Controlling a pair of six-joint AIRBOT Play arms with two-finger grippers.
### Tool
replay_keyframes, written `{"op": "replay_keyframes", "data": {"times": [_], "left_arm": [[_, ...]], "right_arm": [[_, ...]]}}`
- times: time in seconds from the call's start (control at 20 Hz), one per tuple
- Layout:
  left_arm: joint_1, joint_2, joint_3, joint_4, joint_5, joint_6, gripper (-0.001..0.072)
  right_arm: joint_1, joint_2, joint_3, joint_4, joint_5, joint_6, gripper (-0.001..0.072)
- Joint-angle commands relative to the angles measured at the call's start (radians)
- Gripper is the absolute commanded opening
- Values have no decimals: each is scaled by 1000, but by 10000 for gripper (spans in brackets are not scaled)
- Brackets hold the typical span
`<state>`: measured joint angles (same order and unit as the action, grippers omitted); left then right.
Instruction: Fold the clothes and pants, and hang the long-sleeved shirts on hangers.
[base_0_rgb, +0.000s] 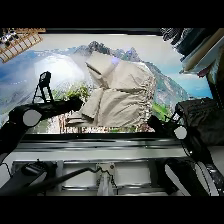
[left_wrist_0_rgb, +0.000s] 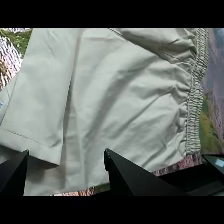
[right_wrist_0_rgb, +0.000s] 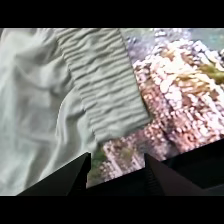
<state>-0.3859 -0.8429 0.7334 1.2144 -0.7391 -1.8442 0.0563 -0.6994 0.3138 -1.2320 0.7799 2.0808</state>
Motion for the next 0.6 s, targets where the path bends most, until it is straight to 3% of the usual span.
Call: {"op": "replay_keyframes", "data": {"times": [0.0,0.2,0.3,0.45,0.5,0.55], "left_arm": [[-1,7,-7,-4,1,2,474],[-1,7,-8,-4,-8,2,474],[-1,7,-17,-4,-14,5,474],[-1,7,-60,-3,-36,5,475],[-1,7,-83,-3,-49,4,475],[-1,7,-106,-3,-64,4,475]], "right_arm": [[1,-95,-6,39,-98,8,422],[1,-146,-6,54,-182,8,407],[1,-160,-6,58,-232,8,336],[1,-168,-6,58,-283,7,157],[0,-168,-6,58,-288,4,143],[1,-167,-6,58,-286,0,66]]}}
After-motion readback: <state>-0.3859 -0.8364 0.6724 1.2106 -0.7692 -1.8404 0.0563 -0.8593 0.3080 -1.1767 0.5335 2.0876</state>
